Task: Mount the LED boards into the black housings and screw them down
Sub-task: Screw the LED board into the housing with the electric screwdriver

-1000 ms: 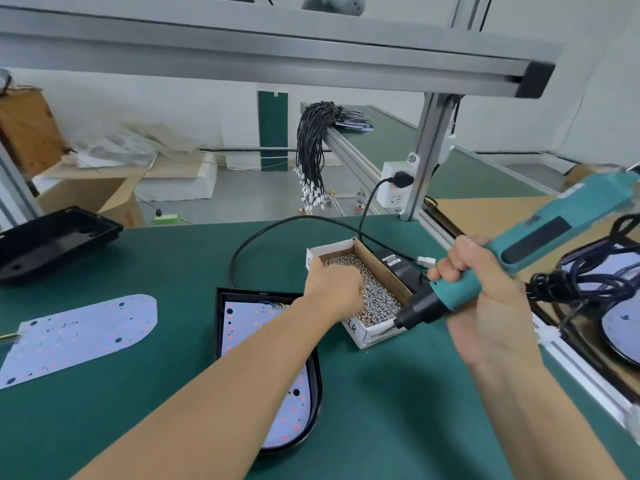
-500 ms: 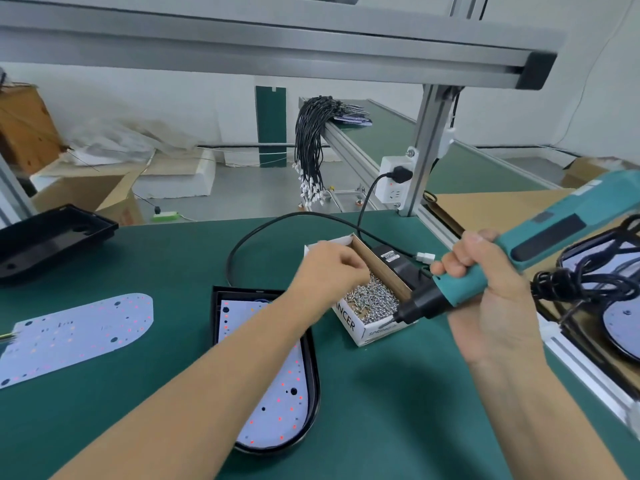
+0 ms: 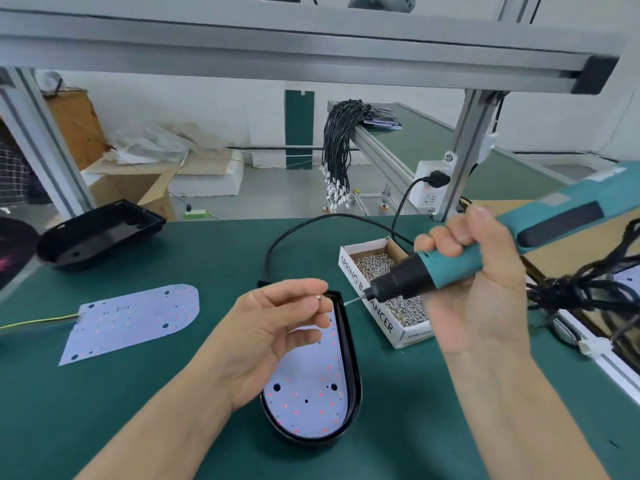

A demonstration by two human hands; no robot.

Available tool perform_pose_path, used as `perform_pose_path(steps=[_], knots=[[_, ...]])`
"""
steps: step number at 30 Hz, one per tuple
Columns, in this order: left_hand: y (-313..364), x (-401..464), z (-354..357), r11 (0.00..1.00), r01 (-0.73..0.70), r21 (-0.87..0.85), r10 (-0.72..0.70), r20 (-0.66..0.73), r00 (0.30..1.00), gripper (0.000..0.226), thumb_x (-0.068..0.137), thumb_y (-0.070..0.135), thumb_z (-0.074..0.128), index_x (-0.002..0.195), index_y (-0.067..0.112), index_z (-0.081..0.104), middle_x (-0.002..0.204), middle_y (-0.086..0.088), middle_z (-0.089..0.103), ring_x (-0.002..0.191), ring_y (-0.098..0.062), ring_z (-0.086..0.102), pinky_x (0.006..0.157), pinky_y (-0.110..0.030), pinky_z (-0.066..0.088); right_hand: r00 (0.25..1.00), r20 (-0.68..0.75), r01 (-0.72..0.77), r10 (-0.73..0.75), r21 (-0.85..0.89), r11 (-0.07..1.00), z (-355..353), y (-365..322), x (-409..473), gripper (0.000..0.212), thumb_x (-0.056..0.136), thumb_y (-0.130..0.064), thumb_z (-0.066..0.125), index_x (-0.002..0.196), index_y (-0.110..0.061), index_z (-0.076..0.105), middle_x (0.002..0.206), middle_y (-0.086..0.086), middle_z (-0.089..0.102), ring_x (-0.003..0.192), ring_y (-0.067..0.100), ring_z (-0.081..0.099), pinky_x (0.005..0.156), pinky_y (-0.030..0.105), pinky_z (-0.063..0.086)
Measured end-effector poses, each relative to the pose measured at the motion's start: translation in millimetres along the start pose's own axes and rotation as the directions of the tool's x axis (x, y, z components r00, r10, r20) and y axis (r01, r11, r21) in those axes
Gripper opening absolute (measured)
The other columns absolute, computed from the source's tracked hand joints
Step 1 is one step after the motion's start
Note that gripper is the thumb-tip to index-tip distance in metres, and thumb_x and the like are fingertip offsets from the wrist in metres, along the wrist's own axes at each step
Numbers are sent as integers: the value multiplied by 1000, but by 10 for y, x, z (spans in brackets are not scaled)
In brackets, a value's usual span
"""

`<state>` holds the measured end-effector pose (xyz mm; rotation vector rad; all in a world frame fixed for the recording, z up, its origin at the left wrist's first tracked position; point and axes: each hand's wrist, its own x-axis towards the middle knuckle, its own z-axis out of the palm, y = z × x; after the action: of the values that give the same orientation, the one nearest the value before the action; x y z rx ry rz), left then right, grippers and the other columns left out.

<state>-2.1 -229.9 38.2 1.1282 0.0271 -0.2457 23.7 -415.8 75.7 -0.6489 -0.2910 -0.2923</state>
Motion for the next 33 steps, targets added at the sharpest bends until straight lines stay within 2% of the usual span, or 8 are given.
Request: perform_pose_path(steps=[3,7,15,23,27,29,33], knots=[[-6,-71,5,1000,-29,7,29,-1,1000,15,61,7,70,73,13,77,74,-12,70,60,-17,65,56,-23,55,1000,30,-1,0,29,1000,104,70,-30,21,80,-10,57,67,-20,43,57,-8,41,49,6,41,58,22,46],[-11,-110,8,999,-45,-11,44,-26,999,17,54,9,72,71,9,77,74,-13,71,60,-17,66,56,-24,55,998,69,2,-3,17,1000,167,127,-61,25,82,-10,55,61,-23,52,57,-8,43,48,7,43,59,23,46],[-32,-140,21,998,-50,-36,49,-26,998,15,57,8,71,71,8,77,74,-14,72,59,-17,65,57,-24,55,998,71,-3,1,28,1000,172,137,-57,27,81,-10,55,59,-24,55,56,-9,44,48,6,44,58,22,47],[-69,-140,19,995,-92,-27,89,-74,993,17,53,9,72,69,6,77,72,-15,72,58,-18,66,57,-24,55,998,70,-2,2,-11,1000,155,152,-64,21,82,-8,54,67,-21,47,57,-8,43,49,7,44,59,23,47],[-55,-126,29,966,-196,170,216,-112,970,13,62,-1,72,69,9,77,70,-16,72,60,-19,67,59,-24,55,997,80,9,-5,-48,999,155,183,-89,28,82,-5,54,61,-24,50,57,-7,42,49,8,42,59,24,46],[-37,-100,11,919,-246,307,289,-102,952,20,71,-11,69,70,8,76,70,-15,73,62,-20,68,59,-23,55,998,61,-3,5,-40,999,151,212,-88,28,81,-4,55,62,-24,49,57,-7,41,49,8,42,59,24,46],[-9,-83,-5,859,-265,438,327,-72,942,22,74,-13,68,70,8,75,69,-13,73,62,-19,67,62,-24,57,1000,16,-14,14,-21,1000,97,272,-96,24,81,-7,56,68,-21,43,59,-7,42,50,8,43,60,23,47]])
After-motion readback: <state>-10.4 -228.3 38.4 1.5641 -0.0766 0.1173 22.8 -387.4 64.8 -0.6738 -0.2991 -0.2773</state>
